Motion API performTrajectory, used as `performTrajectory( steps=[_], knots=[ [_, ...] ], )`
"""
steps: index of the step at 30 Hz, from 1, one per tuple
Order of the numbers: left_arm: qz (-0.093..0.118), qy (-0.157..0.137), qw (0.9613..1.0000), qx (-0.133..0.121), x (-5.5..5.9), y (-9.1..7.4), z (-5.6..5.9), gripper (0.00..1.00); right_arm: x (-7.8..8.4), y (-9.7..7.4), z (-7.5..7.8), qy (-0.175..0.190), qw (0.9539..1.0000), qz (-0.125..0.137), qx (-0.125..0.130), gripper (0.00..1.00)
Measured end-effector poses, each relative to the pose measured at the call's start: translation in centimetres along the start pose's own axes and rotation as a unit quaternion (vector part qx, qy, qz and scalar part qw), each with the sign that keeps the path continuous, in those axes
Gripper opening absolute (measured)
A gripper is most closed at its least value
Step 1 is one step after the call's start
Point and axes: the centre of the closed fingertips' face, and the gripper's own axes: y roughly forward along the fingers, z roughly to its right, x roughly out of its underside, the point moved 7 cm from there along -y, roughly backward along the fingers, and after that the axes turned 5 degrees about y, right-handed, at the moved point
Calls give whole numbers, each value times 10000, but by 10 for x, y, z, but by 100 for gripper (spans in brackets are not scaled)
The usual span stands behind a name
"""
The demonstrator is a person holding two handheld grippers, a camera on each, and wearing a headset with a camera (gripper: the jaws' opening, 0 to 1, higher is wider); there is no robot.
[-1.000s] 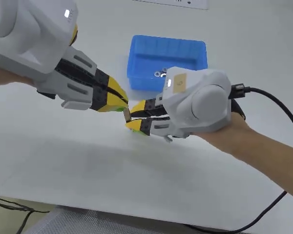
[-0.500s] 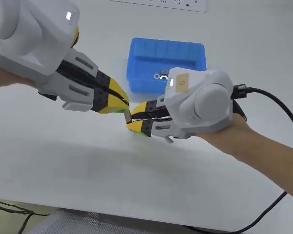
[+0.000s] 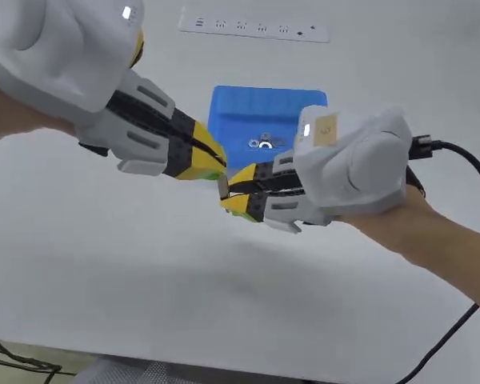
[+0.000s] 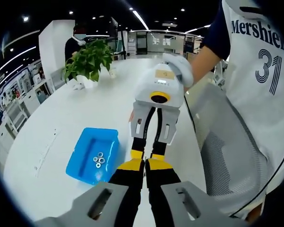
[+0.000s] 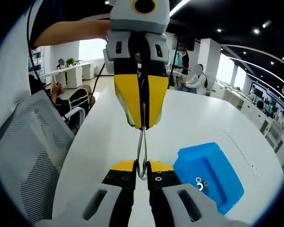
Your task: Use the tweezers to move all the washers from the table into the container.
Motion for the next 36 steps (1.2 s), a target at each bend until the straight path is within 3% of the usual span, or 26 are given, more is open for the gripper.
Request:
performTrajectory(
  steps=[11,21,28,36],
  knots=[
    [28,382,9992,-74,-34,-6,-15,6,-17,-27,15,-135,9991,208,351,10],
    [83,685,9975,-159,-51,-2,-45,6,-23,-43,45,-160,9974,288,648,10],
    [53,764,9969,-159,-48,6,-70,6,-19,-41,71,-161,9962,242,824,10],
    [-75,711,9974,-42,-27,23,-103,6,-3,-25,96,-41,9963,145,844,10]
  ],
)
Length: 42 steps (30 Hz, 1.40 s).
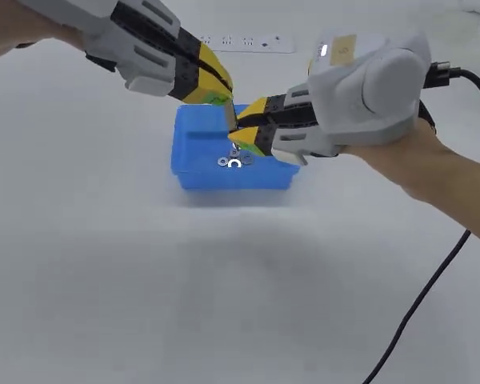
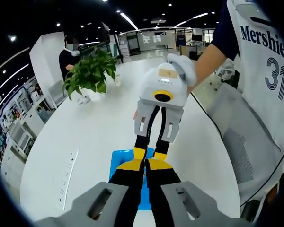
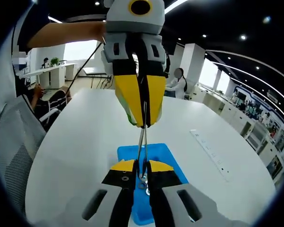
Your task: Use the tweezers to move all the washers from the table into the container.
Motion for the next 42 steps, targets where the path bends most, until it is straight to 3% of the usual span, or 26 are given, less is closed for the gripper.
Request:
performTrajectory(
  steps=[10,18,27,30,35,42],
  knots=[
    [-130,-242,9996,57,34,22,-8,6,29,26,10,168,9994,-242,-187,10],
    [-301,-307,9989,208,45,32,-10,6,41,34,10,220,9989,-324,-262,10],
    [-261,-284,9992,127,43,31,-11,6,40,30,11,319,9987,-340,-190,12],
    [-264,-214,9994,108,37,27,-9,6,37,30,11,309,9989,-300,-175,12],
    [-91,-176,9998,-19,25,16,-9,6,32,27,13,332,9990,-255,-177,12],
    [61,-138,9997,-188,12,-2,-1,6,19,12,13,495,9987,69,-107,9]
  ],
)
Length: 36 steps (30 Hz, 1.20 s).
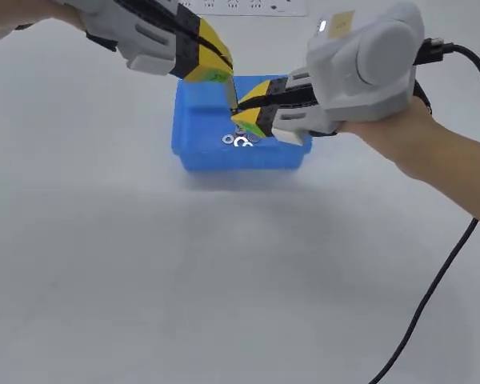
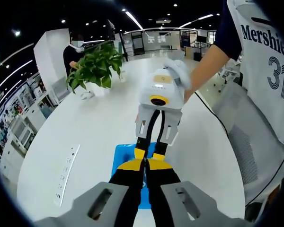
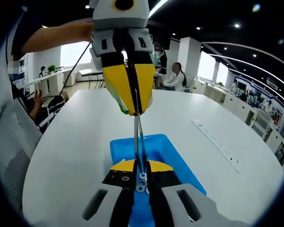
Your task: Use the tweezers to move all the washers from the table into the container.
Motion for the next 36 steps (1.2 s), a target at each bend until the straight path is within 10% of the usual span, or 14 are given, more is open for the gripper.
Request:
performTrajectory(
  steps=[17,36],
  knots=[
    [172,523,9983,191,-47,-10,43,5,-12,-36,-45,205,9983,536,74,10],
    [211,459,9983,276,-49,-6,56,5,-11,-31,-62,596,9957,714,-26,13]
  ],
)
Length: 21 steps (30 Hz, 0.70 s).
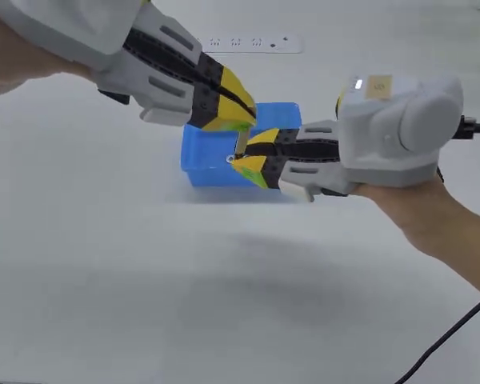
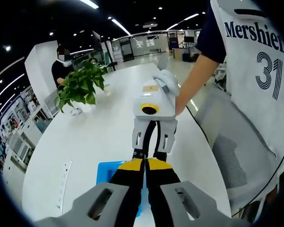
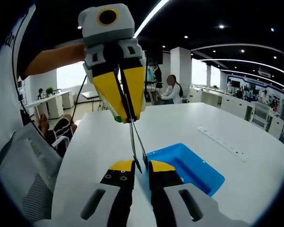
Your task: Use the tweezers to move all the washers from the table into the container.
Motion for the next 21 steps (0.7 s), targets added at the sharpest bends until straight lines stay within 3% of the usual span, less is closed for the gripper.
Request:
performTrajectory(
  steps=[7,12,21],
  knots=[
    [137,-28,9999,-64,-2,-1,-5,5,-4,2,3,17,9999,118,-22,12],
    [125,-201,9997,-107,10,-5,-5,5,3,0,2,-97,9999,-109,4,9],
    [219,-509,9984,103,30,-3,17,5,21,-7,-14,-244,9965,-712,-357,8]
  ],
)
